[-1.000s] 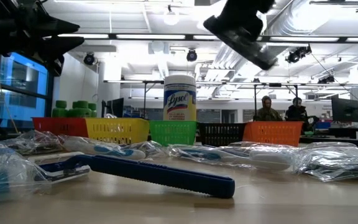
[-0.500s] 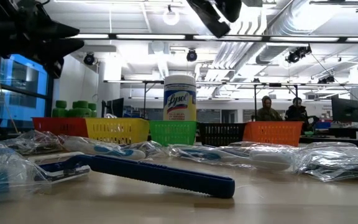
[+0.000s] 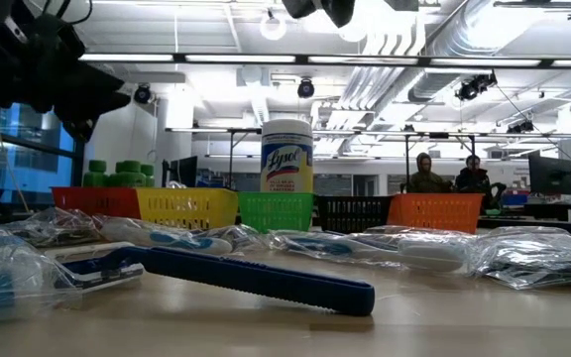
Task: Pick & Place Travel size toiletries
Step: Put the black hair comb into the yellow bin
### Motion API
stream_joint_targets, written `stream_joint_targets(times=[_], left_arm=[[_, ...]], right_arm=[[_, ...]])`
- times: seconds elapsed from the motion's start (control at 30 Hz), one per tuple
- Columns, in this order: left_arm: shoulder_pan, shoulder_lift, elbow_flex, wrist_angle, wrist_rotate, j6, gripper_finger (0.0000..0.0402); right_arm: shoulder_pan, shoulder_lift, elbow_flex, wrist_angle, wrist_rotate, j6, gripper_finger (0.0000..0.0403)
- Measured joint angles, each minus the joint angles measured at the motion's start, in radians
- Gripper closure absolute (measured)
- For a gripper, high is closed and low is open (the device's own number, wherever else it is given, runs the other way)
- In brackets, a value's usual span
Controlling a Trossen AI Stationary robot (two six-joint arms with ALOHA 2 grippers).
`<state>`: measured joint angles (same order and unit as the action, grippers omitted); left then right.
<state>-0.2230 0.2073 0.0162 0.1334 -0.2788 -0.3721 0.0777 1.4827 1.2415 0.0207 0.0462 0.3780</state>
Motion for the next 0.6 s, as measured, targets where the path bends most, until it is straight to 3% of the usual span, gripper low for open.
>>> stream_joint_targets(times=[0.23, 0.47, 0.6], left_arm=[[0.0, -0.001, 0.0, -0.056, 0.0, 0.0, 0.0279], [0.0, 0.0, 0.0, -0.09, 0.0, 0.0, 0.0279], [0.0, 0.0, 0.0, -0.092, 0.0, 0.0, 0.0279]], right_arm=[[-0.034, 0.07, 0.099, 0.017, -0.047, -0.095, 0.0399], [-0.041, 0.097, 0.102, 0.073, -0.047, -0.14, 0.0399], [-0.042, 0.098, 0.102, 0.085, 0.028, -0.188, 0.0399]])
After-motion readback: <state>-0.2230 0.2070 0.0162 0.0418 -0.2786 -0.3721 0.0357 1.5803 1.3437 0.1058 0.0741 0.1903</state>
